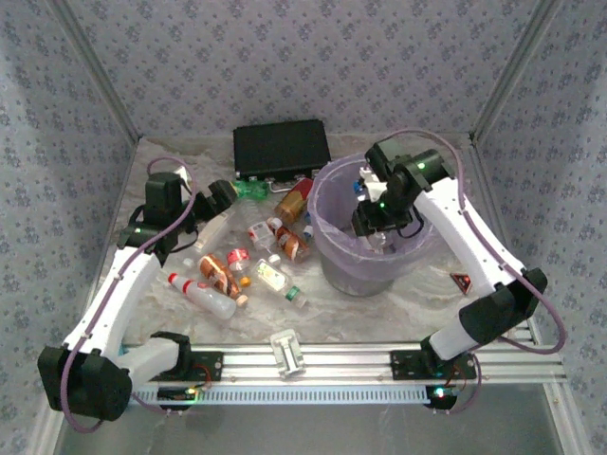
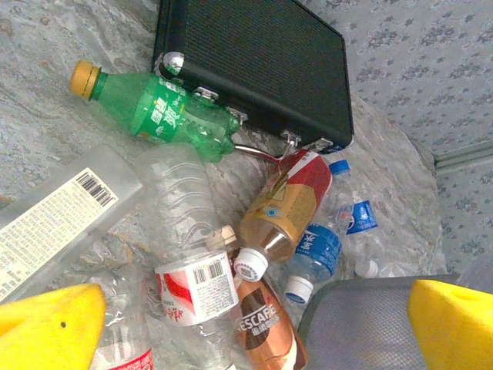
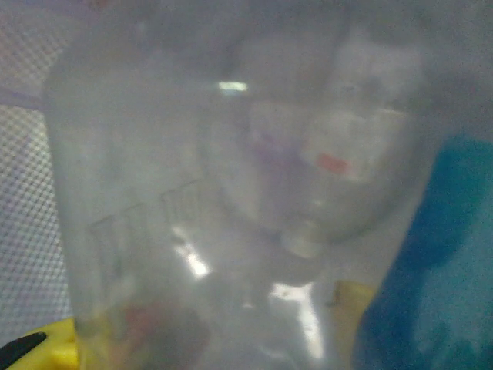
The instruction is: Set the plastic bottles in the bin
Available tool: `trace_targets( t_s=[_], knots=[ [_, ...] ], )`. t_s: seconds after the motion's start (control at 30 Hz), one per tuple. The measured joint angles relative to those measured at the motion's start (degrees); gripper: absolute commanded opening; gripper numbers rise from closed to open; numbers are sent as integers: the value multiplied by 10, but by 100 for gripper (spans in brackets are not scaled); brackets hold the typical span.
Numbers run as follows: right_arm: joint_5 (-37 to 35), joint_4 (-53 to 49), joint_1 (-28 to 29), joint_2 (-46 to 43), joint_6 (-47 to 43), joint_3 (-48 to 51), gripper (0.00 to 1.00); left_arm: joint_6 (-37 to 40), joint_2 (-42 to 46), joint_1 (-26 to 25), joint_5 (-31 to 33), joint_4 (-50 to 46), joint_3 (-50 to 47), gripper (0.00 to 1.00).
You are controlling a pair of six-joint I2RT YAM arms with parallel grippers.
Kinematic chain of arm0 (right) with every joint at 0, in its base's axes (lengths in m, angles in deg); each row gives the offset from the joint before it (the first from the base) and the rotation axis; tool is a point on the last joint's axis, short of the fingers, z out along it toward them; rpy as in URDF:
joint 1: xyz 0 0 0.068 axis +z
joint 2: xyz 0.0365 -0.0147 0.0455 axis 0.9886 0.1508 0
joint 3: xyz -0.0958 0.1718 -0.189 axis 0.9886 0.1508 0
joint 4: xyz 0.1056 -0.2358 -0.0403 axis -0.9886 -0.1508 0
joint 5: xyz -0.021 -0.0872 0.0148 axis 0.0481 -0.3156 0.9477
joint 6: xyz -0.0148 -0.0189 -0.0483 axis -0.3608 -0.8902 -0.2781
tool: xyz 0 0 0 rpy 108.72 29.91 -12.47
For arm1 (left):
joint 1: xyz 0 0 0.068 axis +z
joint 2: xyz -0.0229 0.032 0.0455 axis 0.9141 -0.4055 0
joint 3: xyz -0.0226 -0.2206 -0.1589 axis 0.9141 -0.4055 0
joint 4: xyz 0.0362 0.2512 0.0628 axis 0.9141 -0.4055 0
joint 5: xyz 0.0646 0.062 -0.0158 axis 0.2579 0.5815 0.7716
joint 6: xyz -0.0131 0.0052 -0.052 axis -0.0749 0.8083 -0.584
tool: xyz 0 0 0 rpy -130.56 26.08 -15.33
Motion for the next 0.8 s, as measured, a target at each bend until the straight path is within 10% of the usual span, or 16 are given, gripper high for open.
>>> trace_targets(
  t_s=[0.57,0.8],
  knots=[
    [66,175,-20,55,19,189,32,0,2,0,10,-14,-27,100],
    [92,233,-21,70,23,233,52,0,5,0,10,-16,-33,100]
  ],
)
